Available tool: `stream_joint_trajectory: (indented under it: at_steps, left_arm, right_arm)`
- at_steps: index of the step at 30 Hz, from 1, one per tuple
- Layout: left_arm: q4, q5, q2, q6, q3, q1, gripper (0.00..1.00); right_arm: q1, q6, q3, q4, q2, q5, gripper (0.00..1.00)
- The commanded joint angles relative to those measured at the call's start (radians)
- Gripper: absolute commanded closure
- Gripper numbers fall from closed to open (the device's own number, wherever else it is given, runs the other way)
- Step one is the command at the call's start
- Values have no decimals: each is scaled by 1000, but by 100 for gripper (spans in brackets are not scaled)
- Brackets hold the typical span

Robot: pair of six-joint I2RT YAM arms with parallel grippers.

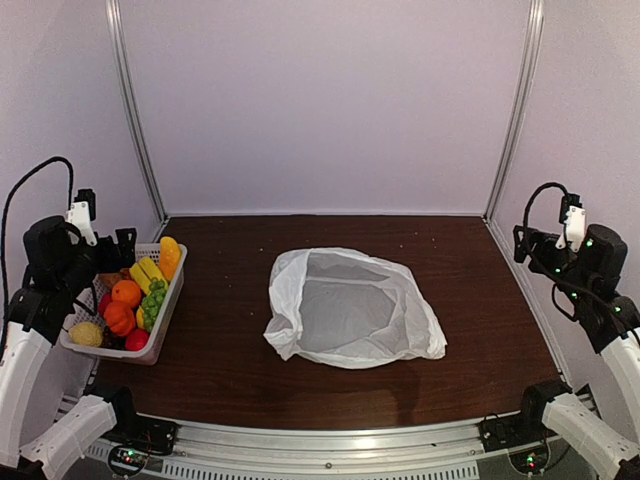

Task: Untie the knot of the plastic bag and take out the fruit
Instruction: Reset both arms

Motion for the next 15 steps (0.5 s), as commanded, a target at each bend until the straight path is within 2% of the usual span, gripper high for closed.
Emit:
stream_joint_trajectory:
  at_steps: [1, 15]
  left_arm:
    - [-50, -65, 1, 8, 3, 5, 3]
    - [-49, -37, 5, 22, 7, 5, 3]
  right_arm:
    - [-7, -19, -6, 35, -3, -11, 1]
    - [-7, -21, -2, 25, -16, -8, 1]
